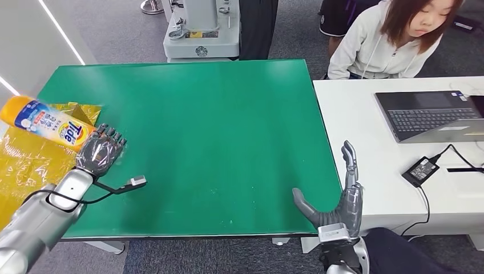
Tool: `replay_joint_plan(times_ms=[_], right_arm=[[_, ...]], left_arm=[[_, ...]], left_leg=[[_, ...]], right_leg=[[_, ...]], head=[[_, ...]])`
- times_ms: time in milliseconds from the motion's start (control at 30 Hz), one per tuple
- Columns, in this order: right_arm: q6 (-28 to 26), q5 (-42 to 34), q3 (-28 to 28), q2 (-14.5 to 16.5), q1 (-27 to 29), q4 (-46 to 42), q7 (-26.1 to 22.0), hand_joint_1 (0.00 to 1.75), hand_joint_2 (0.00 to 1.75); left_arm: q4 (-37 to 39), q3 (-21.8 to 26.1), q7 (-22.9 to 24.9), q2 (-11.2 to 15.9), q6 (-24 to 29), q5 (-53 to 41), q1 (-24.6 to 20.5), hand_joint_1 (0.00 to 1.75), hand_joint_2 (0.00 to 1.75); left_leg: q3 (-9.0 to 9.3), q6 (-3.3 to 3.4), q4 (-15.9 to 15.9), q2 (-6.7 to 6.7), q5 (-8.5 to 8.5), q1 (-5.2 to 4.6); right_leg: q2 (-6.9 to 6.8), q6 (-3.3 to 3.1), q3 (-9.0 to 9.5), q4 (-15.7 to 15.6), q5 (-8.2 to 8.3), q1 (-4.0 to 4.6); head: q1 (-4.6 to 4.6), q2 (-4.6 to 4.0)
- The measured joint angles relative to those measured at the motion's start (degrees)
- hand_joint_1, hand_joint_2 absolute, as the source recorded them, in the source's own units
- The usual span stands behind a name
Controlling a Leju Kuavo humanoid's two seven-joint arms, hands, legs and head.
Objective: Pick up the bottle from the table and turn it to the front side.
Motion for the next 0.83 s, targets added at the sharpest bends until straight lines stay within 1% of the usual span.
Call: replay_joint_plan(times_ms=[100,200,267,367,567,833], right_arm=[[0.44,-0.15,0.01,0.00,-0.01,0.01,0.01,0.00,1.75],[1.32,-1.70,0.51,0.00,-0.68,0.69,0.01,0.00,1.75],[1.00,-2.85,1.16,0.00,-1.33,1.50,0.01,0.00,1.75],[0.15,-4.10,2.14,-0.05,-2.32,2.57,0.01,0.00,1.75],[-0.82,-5.25,3.98,-0.43,-4.44,4.59,0.01,0.00,1.75],[-0.89,-4.87,4.96,-0.58,-5.46,5.97,0.01,0.00,1.75]], left_arm=[[2.10,3.12,-1.04,-0.14,-0.07,0.80,2.49,1.75,1.75],[6.39,7.68,-1.18,-0.83,-0.47,3.52,4.03,1.75,1.75],[9.03,10.47,-0.92,-1.32,-0.35,4.40,4.91,1.75,1.75],[11.49,13.29,-0.84,-1.84,-0.39,4.59,5.71,1.75,1.75],[14.29,17.04,-0.33,-2.63,-0.86,4.27,5.84,1.75,1.75],[15.80,19.00,-0.33,-4.20,-0.92,2.28,5.45,1.75,1.75]], left_leg=[[-0.03,0.00,-0.01,-0.01,0.00,0.01],[-0.01,-0.05,-0.01,0.04,-0.03,0.01],[0.01,-0.07,-0.01,0.03,-0.04,0.01],[-0.01,-0.07,0.00,-0.06,-0.03,0.01],[-0.01,-0.07,0.00,-0.06,-0.04,0.01],[-0.01,-0.07,0.00,-0.10,-0.04,0.01]], right_leg=[[-0.01,-0.02,0.01,0.00,-0.01,0.01],[0.04,-0.04,0.01,0.00,0.00,0.01],[0.02,-0.04,0.01,0.00,0.01,0.01],[-0.10,-0.04,0.02,0.00,0.00,0.02],[-0.08,-0.04,0.02,0.00,0.00,0.02],[-0.12,-0.04,0.03,-0.01,0.00,0.01]], head=[[0.02,0.00],[0.00,0.00],[0.00,0.00],[0.02,0.00],[0.01,0.00],[0.01,0.00]])
